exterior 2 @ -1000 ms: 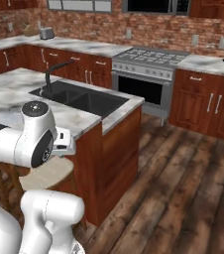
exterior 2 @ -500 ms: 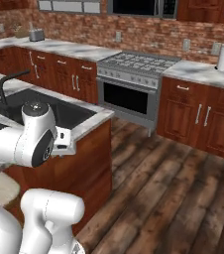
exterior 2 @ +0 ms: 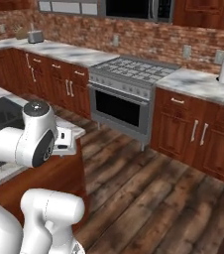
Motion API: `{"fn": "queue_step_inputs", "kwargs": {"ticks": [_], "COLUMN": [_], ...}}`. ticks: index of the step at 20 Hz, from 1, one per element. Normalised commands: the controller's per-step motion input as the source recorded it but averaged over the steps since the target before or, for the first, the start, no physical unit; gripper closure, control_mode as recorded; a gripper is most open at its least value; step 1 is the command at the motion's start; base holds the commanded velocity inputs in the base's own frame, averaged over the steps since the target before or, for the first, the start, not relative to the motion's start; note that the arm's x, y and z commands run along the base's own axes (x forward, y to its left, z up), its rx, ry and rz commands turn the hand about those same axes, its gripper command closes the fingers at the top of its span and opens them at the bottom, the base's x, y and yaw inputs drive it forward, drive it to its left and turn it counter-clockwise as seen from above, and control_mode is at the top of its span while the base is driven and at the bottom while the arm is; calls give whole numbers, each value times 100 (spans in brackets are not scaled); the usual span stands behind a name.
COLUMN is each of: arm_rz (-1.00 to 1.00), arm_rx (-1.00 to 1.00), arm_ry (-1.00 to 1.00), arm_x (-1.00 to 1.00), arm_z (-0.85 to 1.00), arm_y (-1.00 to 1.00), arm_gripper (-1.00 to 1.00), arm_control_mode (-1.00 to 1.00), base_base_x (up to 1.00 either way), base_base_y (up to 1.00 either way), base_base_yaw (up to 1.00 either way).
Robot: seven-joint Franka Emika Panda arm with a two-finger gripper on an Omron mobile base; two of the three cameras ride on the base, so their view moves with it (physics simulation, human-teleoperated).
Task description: Place the carrots inside the fridge drawer. Close the drawer after placing the vegetables.
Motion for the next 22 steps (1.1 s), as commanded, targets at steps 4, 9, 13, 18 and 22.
{"fn": "queue_step_inputs", "kwargs": {"ticks": [4,9,13,18,22], "arm_rz": [0,0,0,0,0], "arm_rx": [0,0,0,0,0], "arm_ry": [0,0,0,0,0], "arm_x": [0,0,0,0,0], "arm_z": [0,0,0,0,0], "arm_y": [0,0,0,0,0], "arm_gripper": [-100,-100,-100,-100,-100], "arm_control_mode": [100,100,100,100,100], "base_base_x": [100,100,100,100,100], "base_base_y": [-79,-70,-49,-45,-40], "base_base_yaw": [29,31,34,37,32]}}
